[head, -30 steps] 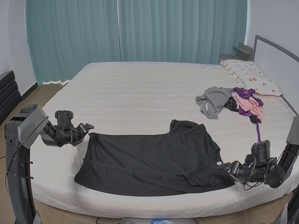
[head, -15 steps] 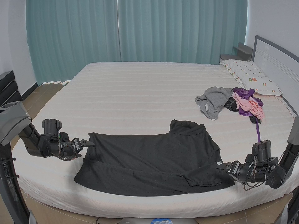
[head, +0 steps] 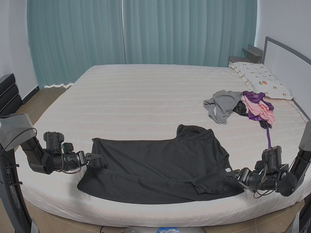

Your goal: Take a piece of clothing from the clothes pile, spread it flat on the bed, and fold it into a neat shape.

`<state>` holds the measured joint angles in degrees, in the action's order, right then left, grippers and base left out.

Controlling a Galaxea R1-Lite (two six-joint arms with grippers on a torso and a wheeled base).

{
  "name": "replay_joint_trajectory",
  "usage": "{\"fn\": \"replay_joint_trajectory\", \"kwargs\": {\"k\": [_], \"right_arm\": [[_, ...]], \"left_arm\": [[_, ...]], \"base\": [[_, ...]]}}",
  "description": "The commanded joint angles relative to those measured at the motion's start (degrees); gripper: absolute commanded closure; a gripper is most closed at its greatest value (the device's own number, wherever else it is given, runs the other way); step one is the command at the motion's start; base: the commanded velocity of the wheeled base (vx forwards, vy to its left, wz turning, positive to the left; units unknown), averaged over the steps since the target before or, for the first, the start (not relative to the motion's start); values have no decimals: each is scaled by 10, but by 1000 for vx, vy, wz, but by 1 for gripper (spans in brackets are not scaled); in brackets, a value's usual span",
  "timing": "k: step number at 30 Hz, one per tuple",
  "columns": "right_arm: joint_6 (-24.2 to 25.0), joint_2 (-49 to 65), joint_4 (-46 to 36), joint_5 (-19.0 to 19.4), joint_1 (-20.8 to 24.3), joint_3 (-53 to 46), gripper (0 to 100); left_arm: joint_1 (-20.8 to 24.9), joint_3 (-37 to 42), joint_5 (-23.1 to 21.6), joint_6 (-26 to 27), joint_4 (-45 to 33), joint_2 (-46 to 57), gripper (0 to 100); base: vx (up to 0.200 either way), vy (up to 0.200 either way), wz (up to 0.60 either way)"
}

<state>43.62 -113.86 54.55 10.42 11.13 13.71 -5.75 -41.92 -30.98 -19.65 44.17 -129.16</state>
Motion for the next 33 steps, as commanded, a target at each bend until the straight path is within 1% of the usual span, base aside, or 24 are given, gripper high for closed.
{"fn": "replay_joint_trajectory", "kwargs": {"k": [1,5,12,20,21,29,33], "right_arm": [[0,-1,0,0,1,0,0],[0,-3,0,0,1,0,0],[0,-3,0,0,6,1,0],[0,0,0,-1,6,0,0],[0,1,0,0,6,0,0],[1,2,0,0,5,0,0],[4,3,7,0,-1,1,0]], "left_arm": [[0,-3,-3,2,0,-18,0],[0,-9,-3,3,2,-24,0],[0,-20,1,0,38,-49,0],[0,-7,1,-1,36,-44,0],[0,-5,2,-1,37,-45,100],[-7,4,6,-1,38,-45,100],[-24,9,8,-2,39,-36,100]], "base": [[0,0,0],[0,0,0],[0,0,0],[0,0,0],[0,0,0],[0,0,0],[0,0,0]]}}
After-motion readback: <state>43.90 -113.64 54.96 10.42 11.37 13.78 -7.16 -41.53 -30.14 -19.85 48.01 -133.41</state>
